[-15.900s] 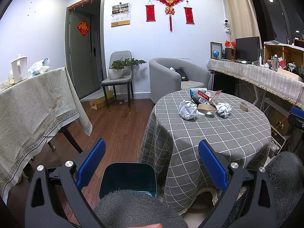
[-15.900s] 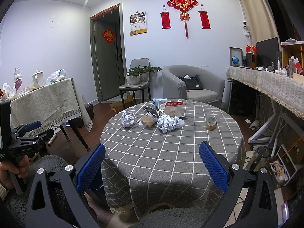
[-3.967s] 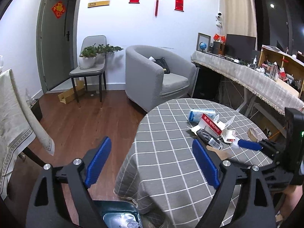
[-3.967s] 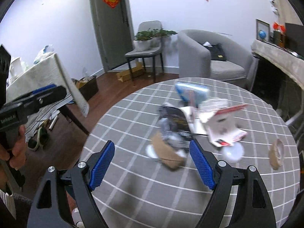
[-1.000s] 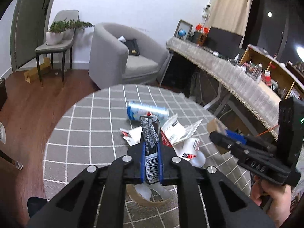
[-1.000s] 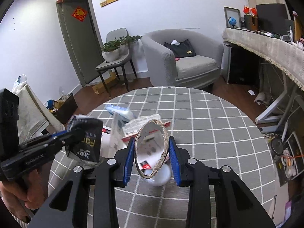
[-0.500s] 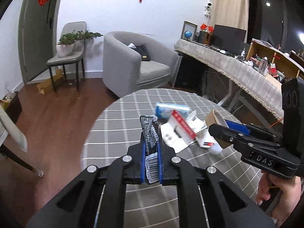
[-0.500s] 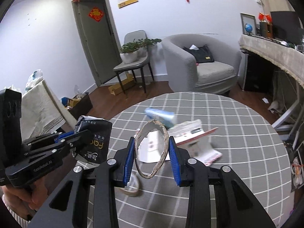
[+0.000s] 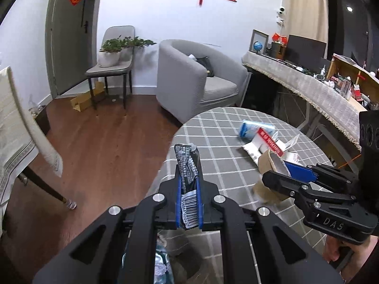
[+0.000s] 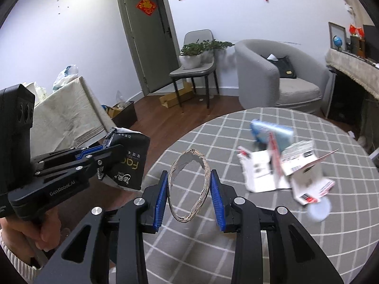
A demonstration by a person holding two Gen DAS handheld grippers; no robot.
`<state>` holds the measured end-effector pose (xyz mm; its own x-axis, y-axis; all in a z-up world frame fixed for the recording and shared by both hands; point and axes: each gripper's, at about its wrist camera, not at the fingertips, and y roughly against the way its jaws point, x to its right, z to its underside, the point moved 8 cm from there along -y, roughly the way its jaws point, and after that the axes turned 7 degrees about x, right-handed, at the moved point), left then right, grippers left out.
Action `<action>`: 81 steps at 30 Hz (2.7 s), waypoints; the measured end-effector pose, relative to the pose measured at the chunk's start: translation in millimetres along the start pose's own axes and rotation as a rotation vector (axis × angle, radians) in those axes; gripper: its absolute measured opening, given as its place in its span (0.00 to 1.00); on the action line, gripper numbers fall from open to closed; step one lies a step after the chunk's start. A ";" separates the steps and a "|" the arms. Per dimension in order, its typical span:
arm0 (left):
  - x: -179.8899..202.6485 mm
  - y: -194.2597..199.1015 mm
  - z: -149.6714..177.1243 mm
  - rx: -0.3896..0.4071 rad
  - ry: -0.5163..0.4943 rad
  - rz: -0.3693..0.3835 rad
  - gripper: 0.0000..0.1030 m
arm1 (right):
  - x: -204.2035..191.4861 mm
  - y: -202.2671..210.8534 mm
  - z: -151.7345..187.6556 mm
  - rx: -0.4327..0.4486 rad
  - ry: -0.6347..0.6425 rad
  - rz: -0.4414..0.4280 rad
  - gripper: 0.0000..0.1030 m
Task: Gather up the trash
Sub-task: 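Drop the wrapper into the teal bin with the left gripper while the right holds tape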
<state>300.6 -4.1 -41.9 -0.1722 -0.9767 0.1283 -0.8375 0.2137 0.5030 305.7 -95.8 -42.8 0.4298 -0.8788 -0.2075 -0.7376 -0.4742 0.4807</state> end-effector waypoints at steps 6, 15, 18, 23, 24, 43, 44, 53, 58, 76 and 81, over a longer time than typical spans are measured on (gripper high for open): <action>-25.6 11.4 17.8 -0.023 -0.005 -0.035 0.11 | -31.4 -7.9 8.6 -0.011 0.006 -0.041 0.34; -67.4 8.3 65.9 -0.136 0.029 -0.064 0.11 | -72.9 -20.5 22.3 -0.043 0.044 -0.079 0.34; -79.0 6.6 80.6 -0.174 0.033 -0.074 0.11 | -86.4 -24.3 27.9 -0.056 0.049 -0.100 0.34; -102.6 3.2 107.6 -0.247 0.069 -0.078 0.11 | -110.1 -33.3 38.6 -0.084 0.069 -0.128 0.34; -106.4 2.1 113.0 -0.259 0.073 -0.081 0.11 | -113.8 -36.0 39.8 -0.090 0.074 -0.130 0.34; -159.8 -30.9 244.5 -0.593 0.142 -0.108 0.11 | -150.6 -91.1 81.8 -0.252 0.090 -0.134 0.34; -162.7 -32.0 251.4 -0.612 0.142 -0.109 0.12 | -152.9 -93.7 83.9 -0.259 0.093 -0.135 0.34; -175.1 -26.7 279.3 -0.666 0.122 -0.103 0.37 | -173.2 -117.5 101.7 -0.319 0.113 -0.151 0.34; -189.0 -18.6 272.2 -0.638 0.116 -0.120 0.49 | -177.5 -131.3 113.1 -0.354 0.115 -0.142 0.34; -215.1 32.9 177.2 -0.343 0.156 -0.156 0.63 | -183.9 -183.4 186.2 -0.537 0.124 -0.098 0.34; -213.6 43.1 153.1 -0.283 0.153 -0.154 0.63 | -185.8 -193.8 219.5 -0.616 0.148 -0.088 0.34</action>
<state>221.8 210.5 -178.5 0.0423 -0.9880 0.1487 -0.6669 0.0829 0.7405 254.5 147.6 -284.5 0.5746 -0.8006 -0.1699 -0.2803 -0.3875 0.8782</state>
